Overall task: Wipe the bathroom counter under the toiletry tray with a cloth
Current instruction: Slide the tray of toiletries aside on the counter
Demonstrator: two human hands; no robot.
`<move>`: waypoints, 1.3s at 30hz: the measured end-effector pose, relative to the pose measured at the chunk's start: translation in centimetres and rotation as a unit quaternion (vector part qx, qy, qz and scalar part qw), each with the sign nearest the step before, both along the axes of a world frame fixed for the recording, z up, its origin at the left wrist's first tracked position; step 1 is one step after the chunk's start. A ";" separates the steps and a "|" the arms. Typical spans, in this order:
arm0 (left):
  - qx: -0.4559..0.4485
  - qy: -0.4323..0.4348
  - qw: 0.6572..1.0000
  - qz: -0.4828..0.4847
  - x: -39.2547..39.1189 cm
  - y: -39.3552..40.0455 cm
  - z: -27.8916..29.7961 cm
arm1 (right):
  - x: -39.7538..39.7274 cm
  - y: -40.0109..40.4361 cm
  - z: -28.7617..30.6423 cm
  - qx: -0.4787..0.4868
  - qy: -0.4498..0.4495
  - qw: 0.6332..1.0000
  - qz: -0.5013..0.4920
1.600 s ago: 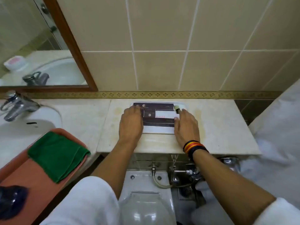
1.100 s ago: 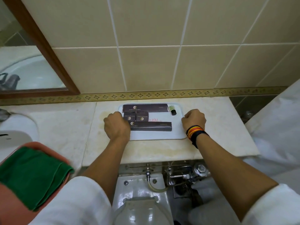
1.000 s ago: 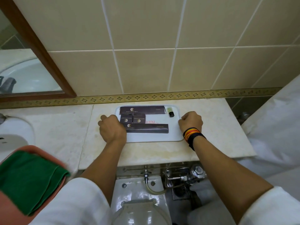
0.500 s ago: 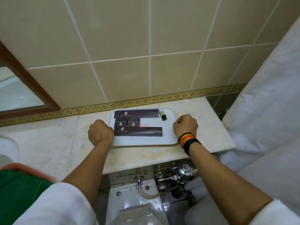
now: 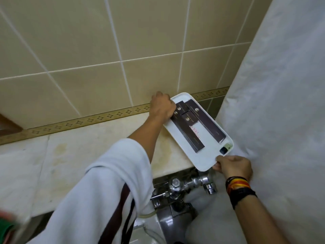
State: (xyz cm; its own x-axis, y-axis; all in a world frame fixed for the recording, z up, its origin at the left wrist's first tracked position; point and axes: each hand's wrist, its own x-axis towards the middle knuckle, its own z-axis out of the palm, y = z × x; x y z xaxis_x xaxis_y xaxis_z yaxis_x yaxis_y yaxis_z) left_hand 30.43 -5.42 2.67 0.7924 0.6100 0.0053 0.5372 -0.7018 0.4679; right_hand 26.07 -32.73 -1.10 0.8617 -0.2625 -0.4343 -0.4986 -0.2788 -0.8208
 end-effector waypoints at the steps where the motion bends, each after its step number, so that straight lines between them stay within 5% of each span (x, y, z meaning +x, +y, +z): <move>1: -0.001 0.009 1.000 -0.016 1.2 -0.3 -0.6 | 0.2 -0.3 -0.4 0.017 0.001 1.000 -0.018; 14: -0.059 -0.022 0.991 -0.115 3.4 -0.5 -6.1 | 0.0 0.9 -3.9 0.090 -0.004 0.992 -0.087; 18: 0.041 -0.070 0.986 -0.146 -0.2 -1.2 -6.7 | -0.9 1.2 -3.9 0.090 -0.020 0.991 -0.094; 20: 0.133 -0.069 0.977 -0.153 -2.7 -1.6 -6.7 | -2.0 1.7 -3.0 -0.040 -0.112 0.992 -0.046; 23: 0.206 -0.064 0.965 -0.153 -5.9 -1.1 -6.5 | -2.9 3.9 -1.5 -0.163 -0.289 0.937 0.113; 27: 0.244 -0.067 0.957 -0.144 -9.1 -0.6 -5.0 | -0.8 9.1 -0.9 -0.270 -0.377 0.831 0.307; 34: 0.259 -0.089 0.960 -0.060 -16.4 1.5 0.7 | -0.7 17.6 6.1 -0.314 -0.501 0.689 0.419; 39: 0.309 -0.084 0.948 -0.001 -23.2 5.0 7.1 | -5.3 23.2 12.8 -0.288 -0.560 0.648 0.428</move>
State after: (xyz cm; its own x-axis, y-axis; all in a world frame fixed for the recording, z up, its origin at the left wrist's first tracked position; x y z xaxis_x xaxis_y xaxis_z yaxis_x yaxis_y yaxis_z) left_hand 7.25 -0.40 9.75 0.7499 0.4488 0.4860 0.4905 -0.8702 0.0466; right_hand 20.81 -9.53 11.75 0.4881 0.6799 0.5472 0.8603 -0.4805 -0.1703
